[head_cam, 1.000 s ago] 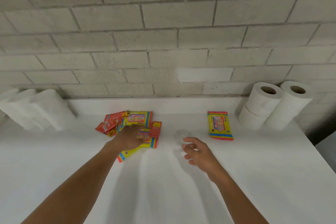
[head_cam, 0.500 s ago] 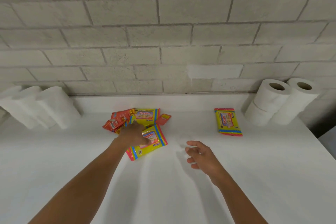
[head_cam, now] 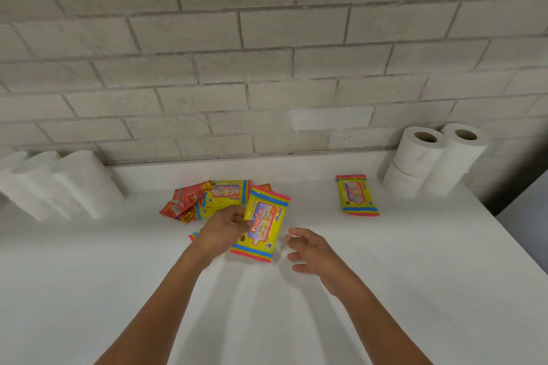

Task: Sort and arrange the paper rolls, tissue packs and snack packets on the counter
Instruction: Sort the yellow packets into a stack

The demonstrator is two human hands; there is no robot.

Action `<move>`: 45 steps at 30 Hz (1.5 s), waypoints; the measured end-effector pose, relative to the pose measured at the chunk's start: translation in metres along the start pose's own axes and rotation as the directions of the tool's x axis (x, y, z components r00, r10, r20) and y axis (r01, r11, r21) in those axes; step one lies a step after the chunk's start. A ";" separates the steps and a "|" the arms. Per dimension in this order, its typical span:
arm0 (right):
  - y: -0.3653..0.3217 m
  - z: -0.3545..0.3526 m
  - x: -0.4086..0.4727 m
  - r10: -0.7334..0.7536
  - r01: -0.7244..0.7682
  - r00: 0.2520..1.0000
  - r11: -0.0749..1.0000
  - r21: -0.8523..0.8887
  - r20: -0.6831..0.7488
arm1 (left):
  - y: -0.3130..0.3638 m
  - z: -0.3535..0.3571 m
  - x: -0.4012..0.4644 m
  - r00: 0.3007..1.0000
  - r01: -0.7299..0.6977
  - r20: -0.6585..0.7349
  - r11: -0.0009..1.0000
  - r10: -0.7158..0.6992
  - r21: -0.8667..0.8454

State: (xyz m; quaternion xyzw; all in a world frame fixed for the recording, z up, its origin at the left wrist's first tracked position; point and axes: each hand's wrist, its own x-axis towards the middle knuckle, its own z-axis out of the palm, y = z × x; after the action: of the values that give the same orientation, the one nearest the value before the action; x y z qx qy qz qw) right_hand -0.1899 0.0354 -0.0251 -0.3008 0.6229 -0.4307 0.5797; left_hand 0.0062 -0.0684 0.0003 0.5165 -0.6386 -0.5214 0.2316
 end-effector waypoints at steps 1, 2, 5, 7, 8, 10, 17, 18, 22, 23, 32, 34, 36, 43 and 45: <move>-0.004 -0.003 -0.001 -0.006 0.006 1.000 1.000 0.011 0.011 | 0.007 0.010 -0.005 1.000 -0.007 -0.005 0.997 0.006 -0.074; -0.007 -0.008 -0.004 -0.018 0.018 1.000 1.000 0.024 0.021 | 0.012 0.020 -0.008 1.000 -0.010 -0.008 0.991 0.009 -0.137; -0.014 -0.026 -0.011 -0.076 0.074 0.997 0.992 0.104 0.018 | 0.026 0.050 -0.014 0.999 -0.032 -0.014 0.976 0.029 -0.215; -0.017 -0.045 -0.016 -0.118 0.117 0.993 0.979 0.165 -0.003 | 0.034 0.069 -0.017 0.999 -0.050 -0.032 0.969 0.044 -0.242; -0.018 -0.055 -0.018 -0.133 0.135 0.991 0.974 0.180 -0.019 | 0.038 0.079 -0.018 0.998 -0.061 -0.038 0.964 0.053 -0.257; -0.018 -0.072 -0.021 -0.146 0.152 0.988 0.972 0.177 -0.049 | 0.044 0.095 -0.020 0.997 -0.075 -0.038 0.960 0.067 -0.270; -0.015 -0.136 -0.007 -0.118 0.148 0.977 0.974 0.169 -0.175 | 0.050 0.135 -0.003 0.999 -0.028 -0.033 0.979 0.022 -0.202; -0.015 -0.147 0.001 -0.105 0.142 0.972 0.976 0.168 -0.208 | 0.049 0.137 -0.002 0.999 -0.018 -0.045 0.982 0.010 -0.190; -0.012 -0.188 0.037 -0.049 0.090 0.949 0.989 0.118 -0.312 | 0.037 0.142 -0.002 0.997 0.031 -0.064 0.991 -0.040 -0.128; -0.013 -0.197 0.045 -0.041 0.076 0.946 0.992 0.098 -0.322 | 0.032 0.142 -0.001 0.996 0.041 -0.069 0.993 -0.050 -0.114; -0.024 -0.229 0.115 0.018 -0.041 0.918 0.998 -0.050 -0.395 | -0.006 0.135 0.005 0.976 0.140 -0.166 0.990 -0.139 -0.006; -0.022 -0.232 0.128 0.021 -0.053 0.916 0.996 -0.069 -0.400 | -0.011 0.134 0.007 0.973 0.152 -0.178 0.988 -0.148 0.007; -0.024 -0.231 0.134 0.020 -0.061 0.907 0.995 -0.084 -0.421 | -0.012 0.134 0.009 0.970 0.159 -0.190 0.987 -0.151 0.025; -0.035 -0.228 0.131 -0.049 -0.086 0.846 0.970 -0.226 -0.531 | -0.010 0.137 0.014 0.968 0.157 -0.205 0.986 -0.143 0.054; -0.037 -0.227 0.130 -0.082 -0.100 0.832 0.951 -0.294 -0.549 | -0.010 0.134 0.015 0.970 0.155 -0.199 0.985 -0.137 0.077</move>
State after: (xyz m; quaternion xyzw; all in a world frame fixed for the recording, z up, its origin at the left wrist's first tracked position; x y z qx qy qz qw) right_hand -0.4368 -0.0523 -0.0620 -0.2472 0.8251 -0.3935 0.3213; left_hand -0.1069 -0.0240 -0.0591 0.6204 -0.5966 -0.4545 0.2293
